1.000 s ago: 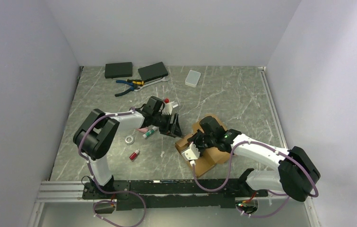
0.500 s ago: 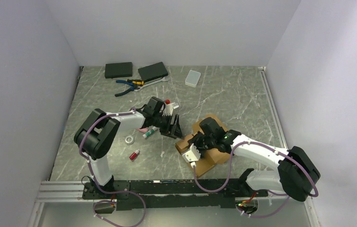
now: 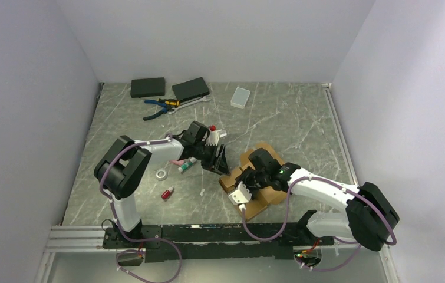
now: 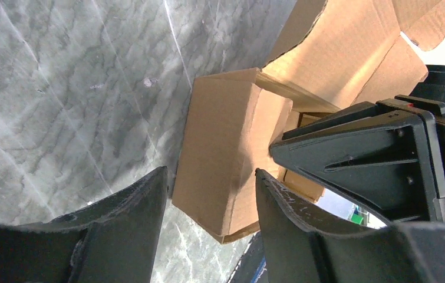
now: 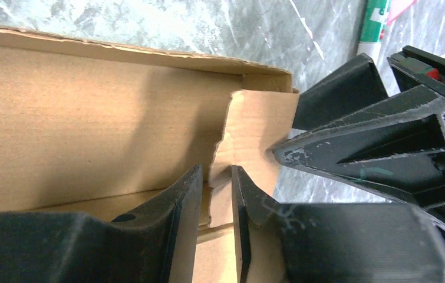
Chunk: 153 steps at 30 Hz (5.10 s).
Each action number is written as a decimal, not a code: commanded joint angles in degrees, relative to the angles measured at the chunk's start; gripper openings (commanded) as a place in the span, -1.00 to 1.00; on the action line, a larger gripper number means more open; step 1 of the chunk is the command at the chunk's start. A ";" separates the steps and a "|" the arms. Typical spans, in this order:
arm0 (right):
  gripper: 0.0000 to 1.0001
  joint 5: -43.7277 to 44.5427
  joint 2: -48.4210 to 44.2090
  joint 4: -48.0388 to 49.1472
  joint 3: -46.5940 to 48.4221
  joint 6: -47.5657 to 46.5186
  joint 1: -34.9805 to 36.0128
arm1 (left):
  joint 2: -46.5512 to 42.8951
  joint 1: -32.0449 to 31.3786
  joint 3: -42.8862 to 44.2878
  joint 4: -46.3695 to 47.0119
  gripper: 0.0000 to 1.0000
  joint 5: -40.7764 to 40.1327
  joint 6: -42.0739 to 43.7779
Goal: Fold the paper box
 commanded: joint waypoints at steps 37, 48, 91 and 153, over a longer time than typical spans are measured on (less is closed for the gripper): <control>0.01 -22.14 -6.84 -27.01 17.63 8.77 -12.31 | -4.72 -6.75 5.43 -11.25 -1.00 -26.41 5.54; 0.30 -32.77 -8.17 -11.92 23.43 45.46 -32.38 | -11.74 -9.20 2.50 -13.65 -1.00 -53.99 -0.95; -1.00 -17.23 24.26 36.12 15.46 112.33 -41.78 | -5.23 -9.45 0.03 -0.59 -0.92 -58.08 -10.76; -1.00 -17.49 15.67 41.93 10.52 104.42 -37.24 | 0.94 -1.89 13.08 -7.71 -0.09 -50.22 -2.60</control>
